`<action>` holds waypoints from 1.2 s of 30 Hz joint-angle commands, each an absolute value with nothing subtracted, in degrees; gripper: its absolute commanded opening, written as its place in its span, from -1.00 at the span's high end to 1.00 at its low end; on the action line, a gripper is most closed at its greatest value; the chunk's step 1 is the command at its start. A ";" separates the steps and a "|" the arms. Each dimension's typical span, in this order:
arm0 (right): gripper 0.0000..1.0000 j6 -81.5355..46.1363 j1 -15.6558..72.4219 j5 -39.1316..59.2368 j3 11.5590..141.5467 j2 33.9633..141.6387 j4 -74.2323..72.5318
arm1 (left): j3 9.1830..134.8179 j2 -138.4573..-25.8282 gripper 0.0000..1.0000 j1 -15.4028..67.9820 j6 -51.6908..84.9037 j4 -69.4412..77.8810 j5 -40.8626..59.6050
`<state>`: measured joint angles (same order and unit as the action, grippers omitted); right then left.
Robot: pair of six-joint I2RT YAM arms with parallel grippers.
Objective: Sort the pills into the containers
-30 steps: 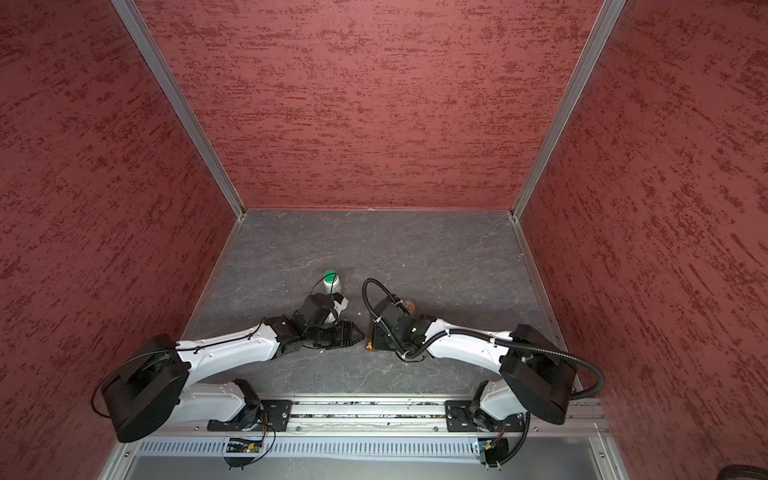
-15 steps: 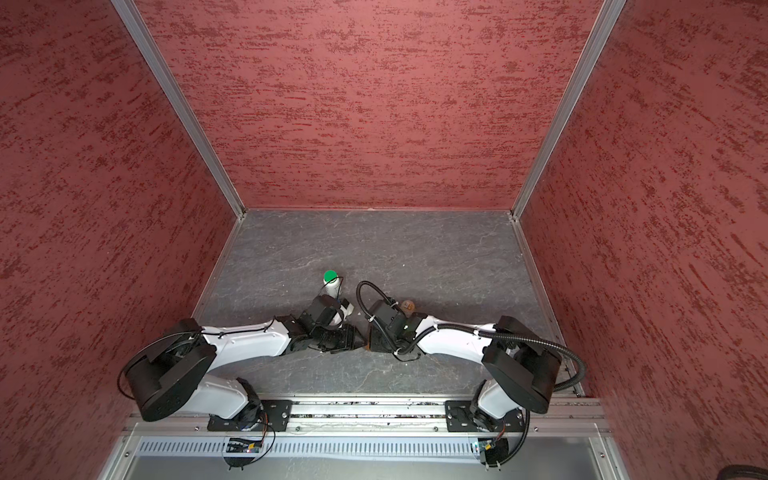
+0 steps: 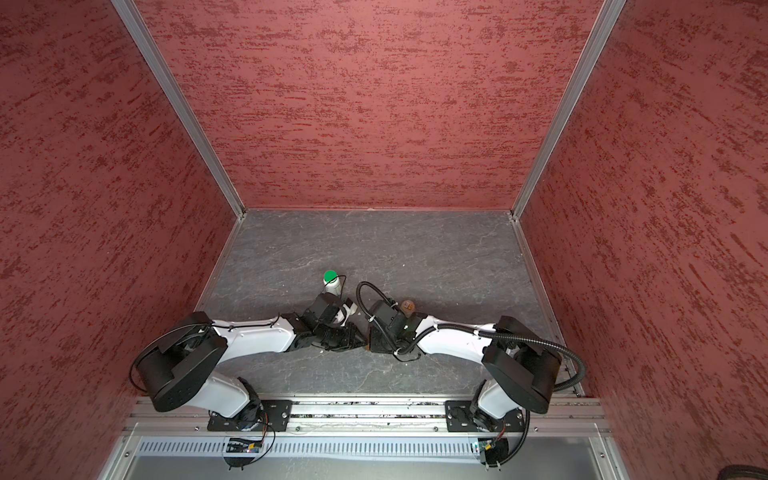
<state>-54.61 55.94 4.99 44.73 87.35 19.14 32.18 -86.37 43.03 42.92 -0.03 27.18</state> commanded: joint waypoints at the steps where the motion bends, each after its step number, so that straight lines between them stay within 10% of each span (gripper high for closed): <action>1: 0.62 -55.09 56.16 5.80 45.76 88.19 19.83 | 32.89 -87.22 0.41 42.71 41.49 -0.81 28.80; 30: 0.62 -54.43 56.16 7.41 46.62 90.47 20.55 | 34.96 -90.79 0.77 42.95 39.38 -1.55 32.97; 36: 0.52 -52.80 55.59 3.28 49.45 88.35 26.58 | 35.05 -88.32 0.58 42.78 38.91 -3.17 32.12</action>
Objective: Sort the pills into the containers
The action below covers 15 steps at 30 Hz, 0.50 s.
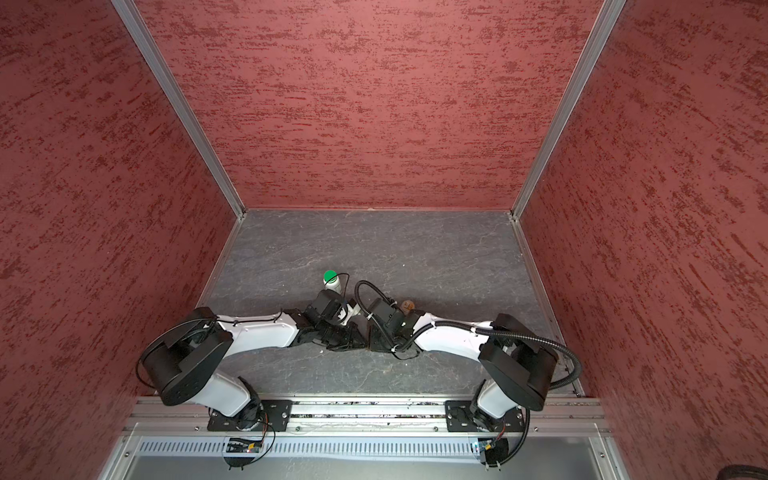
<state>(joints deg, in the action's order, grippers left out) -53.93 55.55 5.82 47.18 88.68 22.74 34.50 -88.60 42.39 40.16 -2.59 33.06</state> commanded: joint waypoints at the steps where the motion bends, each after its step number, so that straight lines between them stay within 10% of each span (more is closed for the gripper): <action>1: 0.49 -52.33 55.44 2.26 50.26 87.85 28.11 | 35.09 -87.35 0.50 42.59 38.76 -3.82 31.58; 15: -0.06 -49.35 55.71 -2.74 70.41 96.50 47.63 | 32.69 -60.55 -0.10 35.06 35.93 -21.69 15.70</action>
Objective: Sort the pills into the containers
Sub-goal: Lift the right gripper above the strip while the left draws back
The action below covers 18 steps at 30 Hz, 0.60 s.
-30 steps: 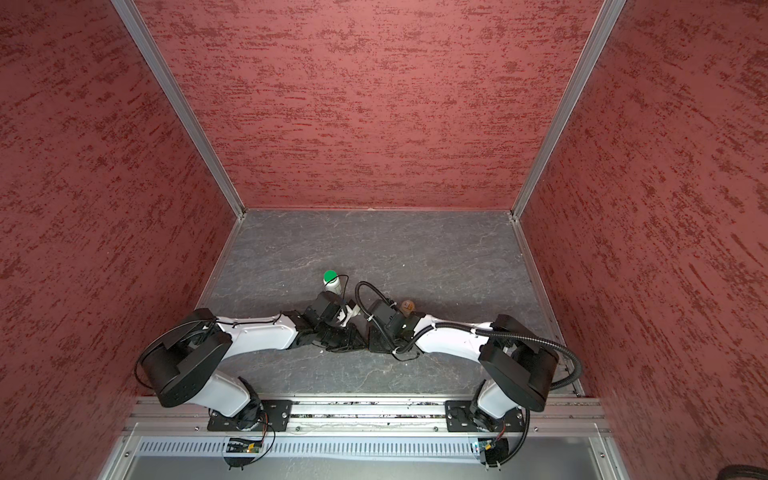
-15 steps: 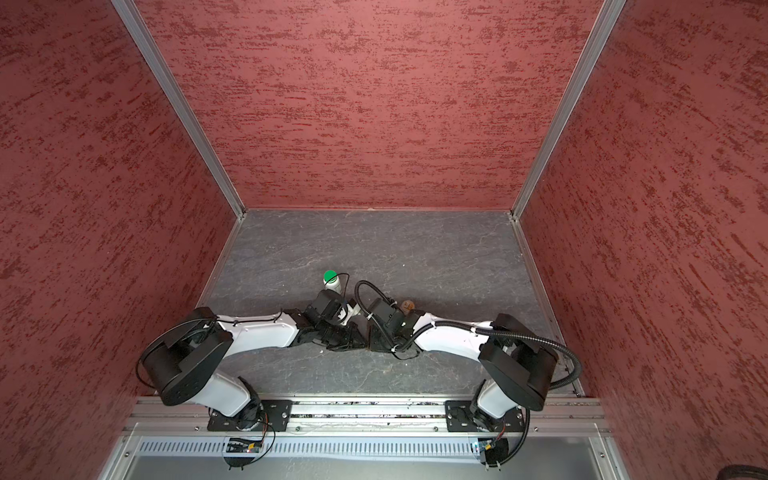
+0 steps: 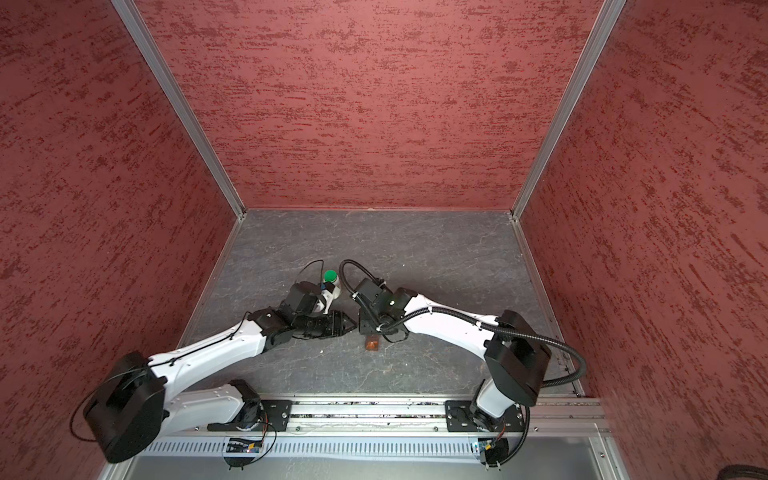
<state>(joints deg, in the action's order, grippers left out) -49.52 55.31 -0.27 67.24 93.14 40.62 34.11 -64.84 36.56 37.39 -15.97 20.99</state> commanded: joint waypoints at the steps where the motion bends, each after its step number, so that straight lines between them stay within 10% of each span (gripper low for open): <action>1: -0.10 -49.36 56.00 -3.27 72.62 98.17 49.44 | 32.03 -58.09 -0.14 34.22 35.98 -22.59 14.77; 18: -0.50 -55.46 57.74 -2.99 80.97 109.94 55.67 | 27.76 -50.26 -0.36 27.02 35.53 -22.63 16.18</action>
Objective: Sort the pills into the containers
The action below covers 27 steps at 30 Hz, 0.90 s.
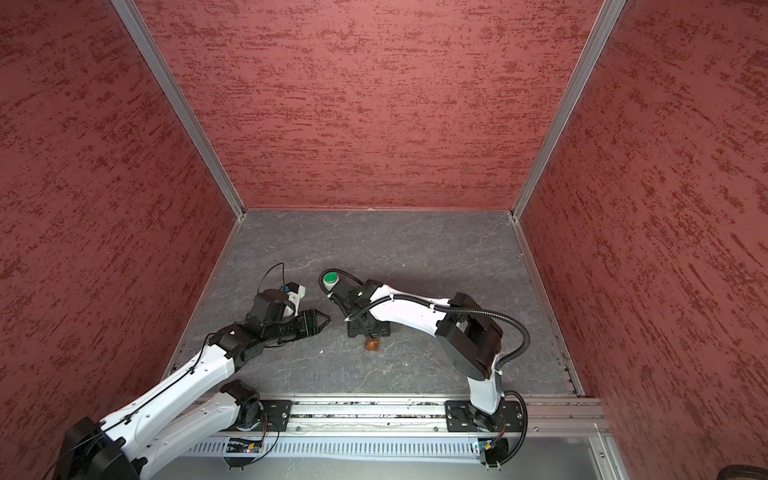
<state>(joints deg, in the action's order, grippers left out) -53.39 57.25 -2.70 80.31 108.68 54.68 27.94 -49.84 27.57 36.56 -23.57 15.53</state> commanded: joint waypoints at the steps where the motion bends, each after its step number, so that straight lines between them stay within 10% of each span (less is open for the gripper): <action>1: -0.49 -55.45 57.74 -2.61 81.05 110.41 55.31 | 27.76 -50.44 -0.36 26.89 35.46 -22.55 16.37; 27: 0.17 -55.26 55.27 -1.69 78.75 112.11 51.86 | 27.73 -51.04 -0.37 24.71 34.80 -21.52 18.77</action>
